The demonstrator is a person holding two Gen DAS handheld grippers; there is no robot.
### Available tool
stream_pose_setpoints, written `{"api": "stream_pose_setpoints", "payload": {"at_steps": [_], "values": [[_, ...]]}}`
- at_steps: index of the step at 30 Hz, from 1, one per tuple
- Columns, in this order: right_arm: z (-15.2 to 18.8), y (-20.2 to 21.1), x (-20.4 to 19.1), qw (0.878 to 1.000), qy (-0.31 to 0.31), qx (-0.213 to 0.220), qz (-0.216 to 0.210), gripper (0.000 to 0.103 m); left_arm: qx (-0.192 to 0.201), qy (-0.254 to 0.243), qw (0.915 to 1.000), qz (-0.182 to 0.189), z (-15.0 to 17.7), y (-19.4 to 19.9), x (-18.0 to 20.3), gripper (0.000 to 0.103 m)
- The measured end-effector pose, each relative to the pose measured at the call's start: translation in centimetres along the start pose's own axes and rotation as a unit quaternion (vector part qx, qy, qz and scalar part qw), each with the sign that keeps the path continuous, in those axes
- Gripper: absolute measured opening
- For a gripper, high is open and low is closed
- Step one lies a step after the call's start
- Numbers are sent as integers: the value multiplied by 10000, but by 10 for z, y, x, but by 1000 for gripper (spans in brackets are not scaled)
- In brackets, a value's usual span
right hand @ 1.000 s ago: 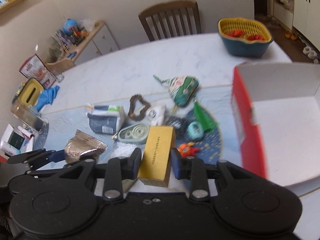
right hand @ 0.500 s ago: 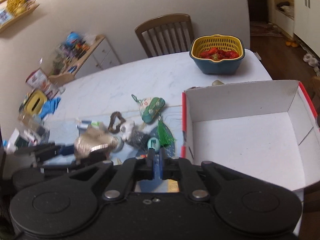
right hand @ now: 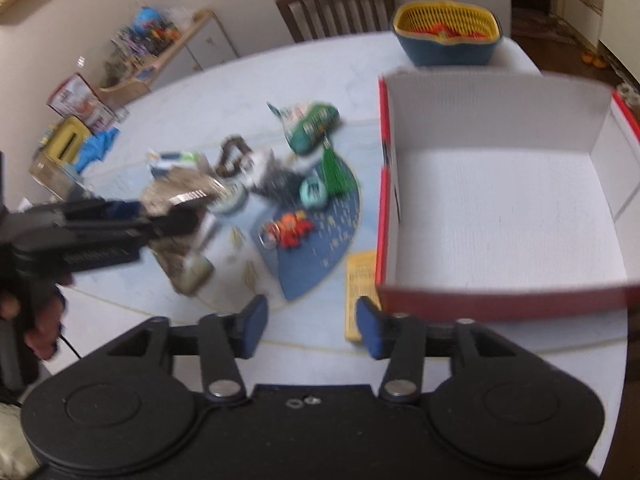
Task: Organize objects
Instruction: 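Carry the foil bag with the left tool while the right tool carries the yellow box into the red box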
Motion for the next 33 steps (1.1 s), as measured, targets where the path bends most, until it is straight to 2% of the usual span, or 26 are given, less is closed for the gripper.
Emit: {"api": "stream_pose_setpoints", "payload": {"at_steps": [7,15,21,25,27,28,33], "values": [[23,-42,5,9974,-266,-188,650,55,-142,-81,9999,35,10,3,-27,52],[29,-65,15,9900,-658,-150,1240,54,-213,-7,9998,25,18,7,-57,52],[29,-76,11,9857,-883,-164,1427,49,-247,32,9997,21,23,9,-68,52],[31,-81,11,9821,-1009,-149,1584,41,-270,72,9996,0,27,9,-72,52],[32,-80,11,9805,-1017,-140,1678,31,-287,82,9996,-7,28,10,-72,52],[33,-80,11,9801,-1003,-129,1710,30,-293,86,9995,-7,28,10,-72,52],[36,-79,0,9849,-826,-159,1515,28,-286,60,9996,6,28,10,-67,52]]}}
Point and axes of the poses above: each gripper's, at about its wrist camera, not at the fingertips, and y roughly against the way its jaws point, x to its right, z to its underside, the point moved 5 cm from there along -y, roughly the way its jaws point, and after that the axes turned 6 degrees about y, right-handed, at the moved point
